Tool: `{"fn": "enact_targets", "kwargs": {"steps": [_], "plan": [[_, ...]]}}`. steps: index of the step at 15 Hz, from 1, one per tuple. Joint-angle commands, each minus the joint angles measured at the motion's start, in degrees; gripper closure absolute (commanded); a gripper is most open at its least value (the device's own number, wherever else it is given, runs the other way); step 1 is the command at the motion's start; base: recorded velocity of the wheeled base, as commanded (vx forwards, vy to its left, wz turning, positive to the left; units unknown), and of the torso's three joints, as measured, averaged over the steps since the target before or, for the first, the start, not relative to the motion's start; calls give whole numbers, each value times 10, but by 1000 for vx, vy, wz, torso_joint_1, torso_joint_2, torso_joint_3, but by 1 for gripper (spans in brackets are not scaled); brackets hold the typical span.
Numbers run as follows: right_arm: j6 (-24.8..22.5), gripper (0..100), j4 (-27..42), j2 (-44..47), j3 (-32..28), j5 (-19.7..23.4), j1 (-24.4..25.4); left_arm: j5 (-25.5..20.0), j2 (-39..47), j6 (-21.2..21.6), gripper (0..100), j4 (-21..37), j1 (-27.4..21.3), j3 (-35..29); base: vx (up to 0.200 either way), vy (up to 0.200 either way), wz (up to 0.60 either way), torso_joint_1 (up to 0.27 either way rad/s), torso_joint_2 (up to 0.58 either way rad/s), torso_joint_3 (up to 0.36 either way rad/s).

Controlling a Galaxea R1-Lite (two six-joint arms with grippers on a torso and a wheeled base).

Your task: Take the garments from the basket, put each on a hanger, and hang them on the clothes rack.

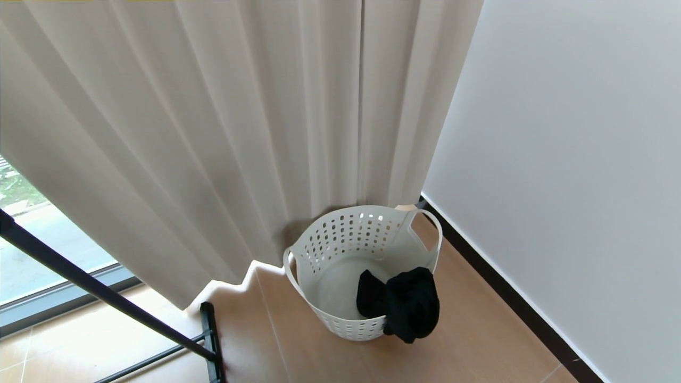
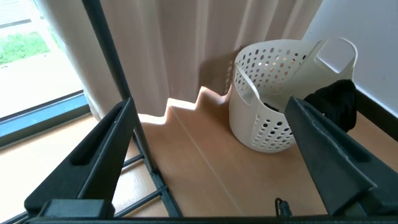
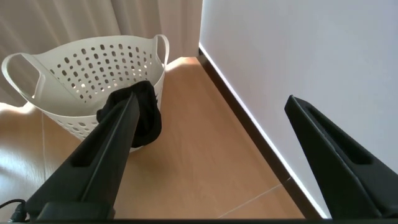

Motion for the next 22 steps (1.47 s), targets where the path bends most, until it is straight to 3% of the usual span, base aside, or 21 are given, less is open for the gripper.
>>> {"fn": "enact_targets", "kwargs": {"steps": [1, 20, 22], "plan": [[0, 0, 0, 0, 0, 0, 0, 0, 0, 0, 0, -1, 0, 0, 0, 0, 0, -2, 134, -76], [4, 0, -4, -1, 2, -3, 0, 1, -1, -1, 0, -1, 0, 0, 0, 0, 0, 4, 13, -192], [-36, 0, 18, 29, -9, -7, -3, 1, -1, -1, 0, -1, 0, 0, 0, 0, 0, 7, 5, -83]]}}
